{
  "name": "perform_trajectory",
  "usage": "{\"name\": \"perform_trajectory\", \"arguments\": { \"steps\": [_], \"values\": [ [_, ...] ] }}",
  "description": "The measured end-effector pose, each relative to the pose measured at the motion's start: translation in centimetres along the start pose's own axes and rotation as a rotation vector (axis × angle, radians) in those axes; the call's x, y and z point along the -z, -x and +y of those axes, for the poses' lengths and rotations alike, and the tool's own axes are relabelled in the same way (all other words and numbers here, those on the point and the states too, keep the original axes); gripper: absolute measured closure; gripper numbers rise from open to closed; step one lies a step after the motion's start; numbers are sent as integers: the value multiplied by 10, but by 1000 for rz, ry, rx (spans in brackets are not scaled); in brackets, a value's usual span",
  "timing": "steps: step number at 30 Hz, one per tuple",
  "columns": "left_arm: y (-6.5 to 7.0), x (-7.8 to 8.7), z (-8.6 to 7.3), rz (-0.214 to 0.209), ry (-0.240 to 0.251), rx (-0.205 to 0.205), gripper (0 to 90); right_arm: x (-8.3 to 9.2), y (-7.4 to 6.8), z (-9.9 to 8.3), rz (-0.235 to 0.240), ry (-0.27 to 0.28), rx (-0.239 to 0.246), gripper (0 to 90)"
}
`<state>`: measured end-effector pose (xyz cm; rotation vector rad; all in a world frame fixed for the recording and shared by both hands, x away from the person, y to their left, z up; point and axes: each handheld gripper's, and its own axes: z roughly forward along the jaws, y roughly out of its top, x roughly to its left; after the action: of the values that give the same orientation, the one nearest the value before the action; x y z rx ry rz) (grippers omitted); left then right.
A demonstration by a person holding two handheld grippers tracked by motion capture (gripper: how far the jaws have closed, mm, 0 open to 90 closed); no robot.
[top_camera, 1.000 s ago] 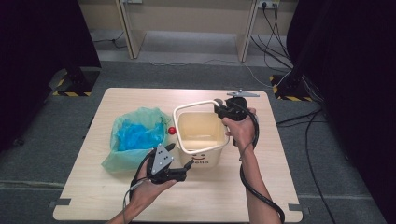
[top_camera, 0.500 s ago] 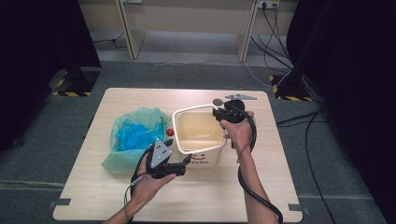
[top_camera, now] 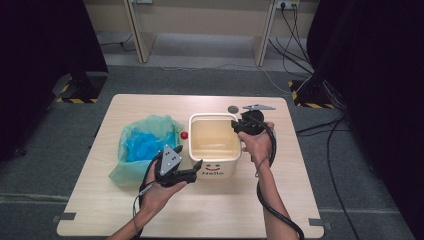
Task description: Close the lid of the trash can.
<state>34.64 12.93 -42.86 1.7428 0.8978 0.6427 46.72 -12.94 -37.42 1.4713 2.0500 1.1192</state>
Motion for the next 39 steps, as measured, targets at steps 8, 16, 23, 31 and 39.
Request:
{"name": "perform_trajectory", "arguments": {
  "steps": [8, 16, 23, 31, 39],
  "values": [
    [-2, 0, -1, -3, -3, 2, 172, -4, 4, -5, -3, -19, -8, 706],
    [-7, 1, -2, 7, -4, 19, 174, -4, 6, -10, 3, -28, 0, 690],
    [-8, 2, -4, 4, -9, 28, 187, -3, 9, -12, 4, -21, -13, 636],
    [-4, 3, -3, -29, -6, 28, 186, -2, 12, -13, -3, 19, -26, 570],
    [-2, 3, -1, -41, -1, 31, 186, -2, 16, -14, -9, 12, -31, 523]
  ]
}}
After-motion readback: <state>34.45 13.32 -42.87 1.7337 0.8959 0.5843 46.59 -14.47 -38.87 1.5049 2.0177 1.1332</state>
